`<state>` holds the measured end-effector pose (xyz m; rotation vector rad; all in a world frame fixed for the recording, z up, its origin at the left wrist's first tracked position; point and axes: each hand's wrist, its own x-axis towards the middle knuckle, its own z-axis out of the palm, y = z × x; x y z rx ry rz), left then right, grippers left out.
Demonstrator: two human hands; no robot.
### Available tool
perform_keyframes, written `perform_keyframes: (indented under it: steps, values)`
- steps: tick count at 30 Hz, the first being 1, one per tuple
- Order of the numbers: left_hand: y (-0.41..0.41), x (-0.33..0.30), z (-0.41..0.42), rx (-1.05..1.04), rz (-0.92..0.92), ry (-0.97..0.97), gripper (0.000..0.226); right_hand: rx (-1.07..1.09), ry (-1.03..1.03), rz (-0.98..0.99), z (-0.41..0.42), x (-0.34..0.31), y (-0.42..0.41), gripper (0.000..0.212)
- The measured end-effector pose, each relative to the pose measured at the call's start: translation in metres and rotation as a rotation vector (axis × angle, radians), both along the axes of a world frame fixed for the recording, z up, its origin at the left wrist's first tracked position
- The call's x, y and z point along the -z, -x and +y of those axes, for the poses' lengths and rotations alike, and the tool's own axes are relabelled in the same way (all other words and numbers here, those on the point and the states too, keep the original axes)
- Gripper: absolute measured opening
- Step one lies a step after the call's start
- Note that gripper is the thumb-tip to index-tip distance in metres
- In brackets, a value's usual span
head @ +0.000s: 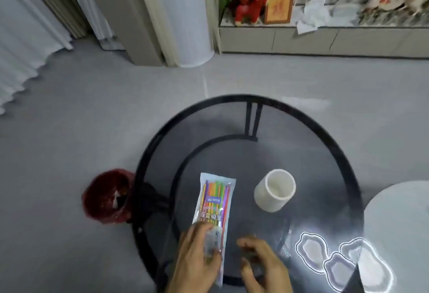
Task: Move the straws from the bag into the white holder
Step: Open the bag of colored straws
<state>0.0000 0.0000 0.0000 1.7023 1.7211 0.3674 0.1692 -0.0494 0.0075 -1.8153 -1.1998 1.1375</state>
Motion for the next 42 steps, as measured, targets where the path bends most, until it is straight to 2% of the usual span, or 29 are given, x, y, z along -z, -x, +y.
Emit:
perform_keyframes:
  steps: [2, 6, 9, 13, 18, 20, 24, 26, 28, 32, 35, 39, 42]
  values:
    - [-0.009, 0.050, 0.002, 0.041, 0.052, -0.063, 0.050, -0.004, -0.014, 0.001, -0.004, 0.051, 0.005, 0.043]
    - [-0.008, 0.136, -0.003, 0.038, 0.196, -0.097, 0.054, -0.068, -0.042, -0.019, -0.019, 0.144, 0.020, 0.046]
    - [-0.004, 0.168, -0.008, 0.065, 0.303, -0.190, 0.068, -0.024, -0.101, -0.078, -0.024, 0.181, 0.024, 0.049]
    - [0.006, 0.202, -0.013, 0.064, 0.306, -0.262, 0.081, 0.090, -0.198, -0.130, -0.021, 0.217, 0.037, 0.048]
    - [0.023, 0.215, -0.012, 0.129, 0.277, -0.372, 0.082, 0.120, -0.255, -0.199, -0.022, 0.228, 0.042, 0.053]
    - [0.026, 0.215, -0.016, 0.171, 0.291, -0.416, 0.082, 0.162, -0.256, -0.129, -0.023, 0.231, 0.037, 0.045]
    - [0.040, 0.213, -0.030, 0.226, 0.276, -0.491, 0.081, 0.206, -0.211, -0.011, -0.024, 0.231, 0.024, 0.046]
    - [0.049, 0.209, -0.038, 0.242, 0.327, -0.505, 0.084, 0.249, -0.196, 0.037, -0.031, 0.226, 0.022, 0.038]
    - [0.054, 0.206, -0.037, 0.274, 0.382, -0.440, 0.089, 0.289, -0.165, 0.055, -0.030, 0.227, 0.019, 0.035]
    - [0.052, 0.194, -0.036, 0.332, 0.550, -0.339, 0.107, 0.354, -0.173, -0.029, -0.048, 0.218, 0.009, 0.050]
    - [0.042, 0.192, -0.045, 0.374, 0.646, -0.428, 0.112, 0.317, -0.154, -0.035, -0.067, 0.220, 0.002, 0.050]
    - [0.034, 0.193, -0.042, 0.486, 0.623, -0.605, 0.096, 0.195, -0.137, 0.009, -0.079, 0.217, -0.008, 0.023]
    - [0.030, 0.189, -0.029, 0.522, 0.615, -0.680, 0.091, 0.148, -0.153, 0.085, -0.080, 0.208, -0.014, 0.027]
